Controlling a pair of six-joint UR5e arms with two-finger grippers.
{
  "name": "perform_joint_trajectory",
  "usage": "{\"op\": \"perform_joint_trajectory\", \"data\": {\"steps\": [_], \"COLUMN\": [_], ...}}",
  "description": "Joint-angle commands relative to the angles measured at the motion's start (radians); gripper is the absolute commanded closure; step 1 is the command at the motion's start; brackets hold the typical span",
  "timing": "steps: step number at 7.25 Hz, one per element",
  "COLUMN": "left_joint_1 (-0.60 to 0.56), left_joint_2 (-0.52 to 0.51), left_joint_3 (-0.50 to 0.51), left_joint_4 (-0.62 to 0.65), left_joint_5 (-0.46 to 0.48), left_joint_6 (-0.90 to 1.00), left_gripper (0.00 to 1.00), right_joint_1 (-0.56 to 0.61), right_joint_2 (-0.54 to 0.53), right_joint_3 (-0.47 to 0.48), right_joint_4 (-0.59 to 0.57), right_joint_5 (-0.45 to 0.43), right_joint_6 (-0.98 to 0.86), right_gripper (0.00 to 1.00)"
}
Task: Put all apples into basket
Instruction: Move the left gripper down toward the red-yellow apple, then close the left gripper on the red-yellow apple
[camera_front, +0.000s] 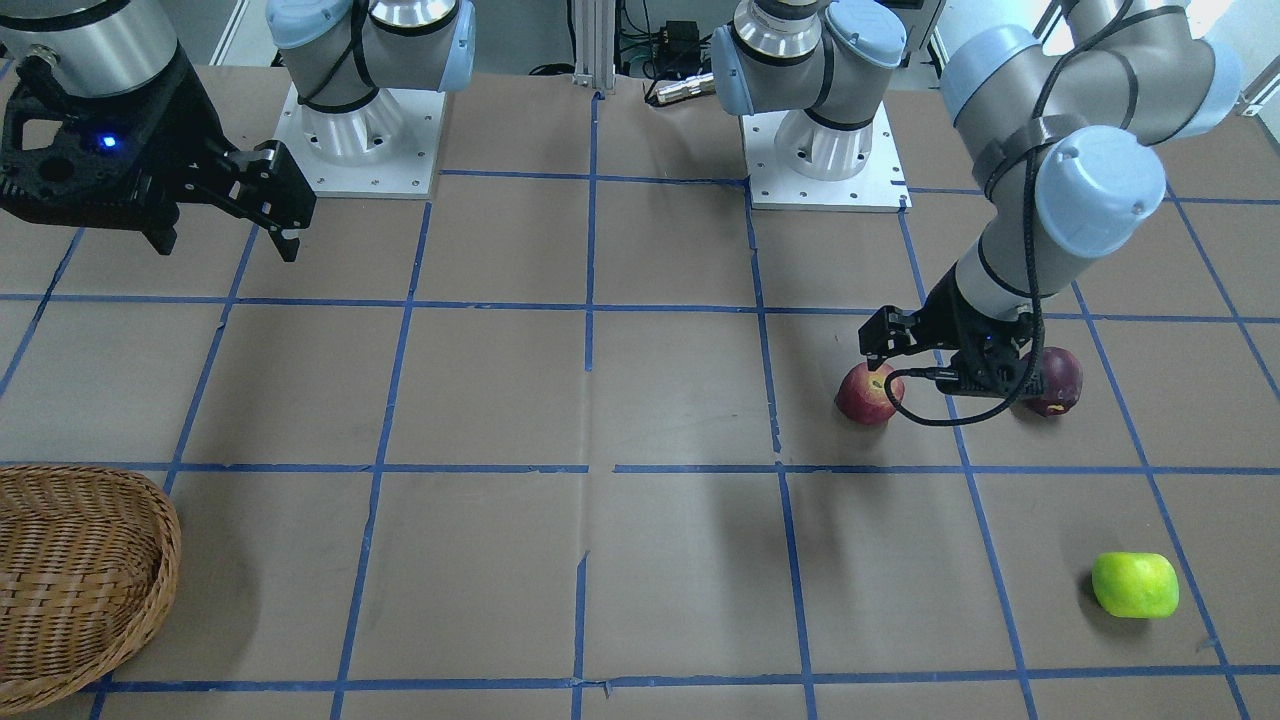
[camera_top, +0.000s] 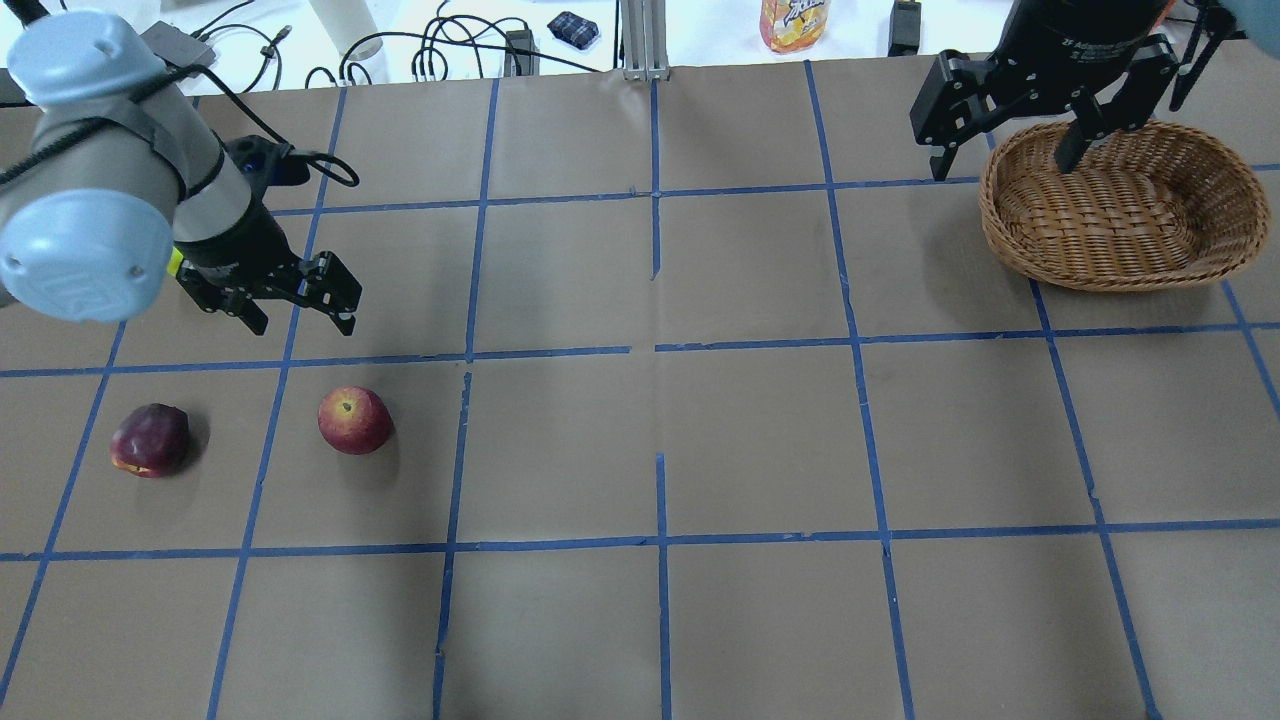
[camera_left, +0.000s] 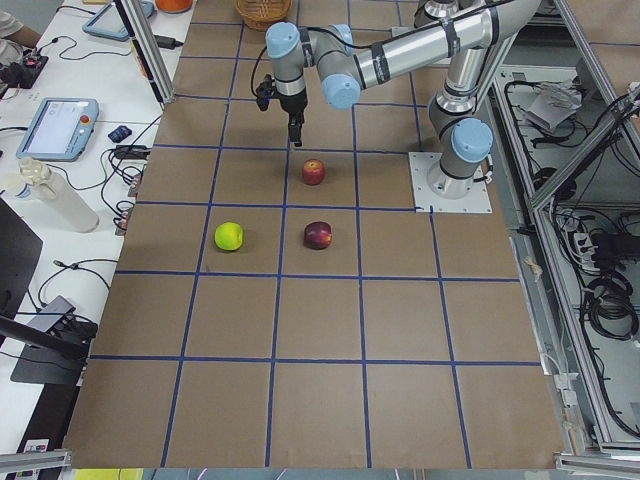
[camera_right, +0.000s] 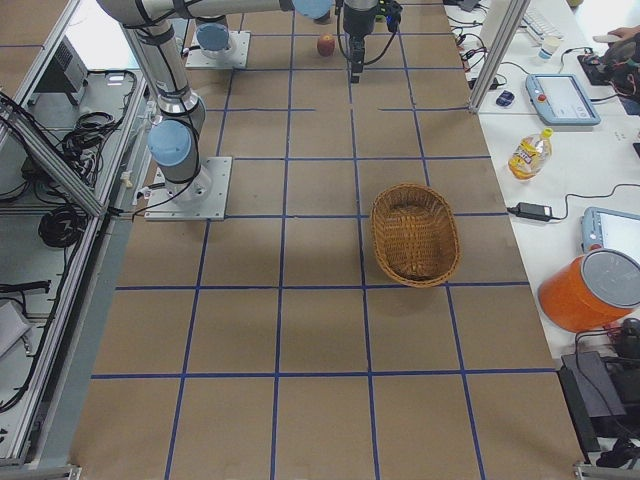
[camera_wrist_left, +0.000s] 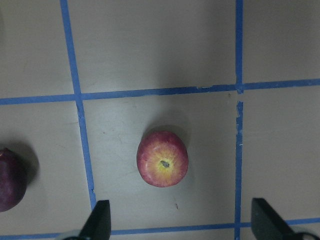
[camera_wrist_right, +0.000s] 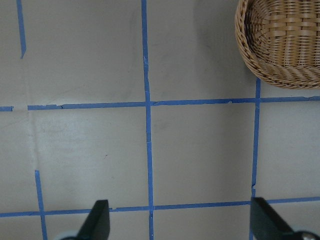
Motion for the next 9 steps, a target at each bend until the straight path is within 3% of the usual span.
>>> {"op": "perform_joint_trajectory", "data": {"steps": [1, 3, 5, 6, 7, 8, 9], "left_joint_1": [0.003, 0.002, -0.001, -0.001, -0.001, -0.003, -0.022], "left_joint_2": [-0.057, -0.099, -0.12, -0.134, -0.136, -0.133, -0.124], "left_joint_3": [-0.156, -0.186, -0.195, -0.184, -0.183, -0.181, -0.161], "left_joint_4": [0.144, 0.212, 0.218, 0.245, 0.247, 0.25, 0.253], "left_joint_5": [0.014, 0.071, 0.07, 0.073, 0.074, 0.073, 0.046], "left_joint_6": [0.01, 0.01, 0.008, 0.005, 0.002, -0.009, -0.068], "left_gripper": [0.0, 0.0, 0.0, 0.24, 0.73, 0.8, 0.8], "right_joint_1": [0.0, 0.0, 0.0, 0.0, 0.0, 0.0, 0.0], "right_joint_2": [0.0, 0.0, 0.0, 0.0, 0.0, 0.0, 0.001], "right_joint_3": [0.0, 0.0, 0.0, 0.0, 0.0, -0.002, 0.0], "right_joint_4": [0.005, 0.007, 0.01, 0.01, 0.009, 0.002, -0.002], "right_joint_5": [0.0, 0.0, -0.001, -0.001, -0.001, -0.001, -0.001], "right_joint_6": [0.0, 0.0, 0.0, 0.0, 0.0, -0.002, -0.011], "right_gripper": [0.0, 0.0, 0.0, 0.0, 0.0, 0.0, 0.0]}}
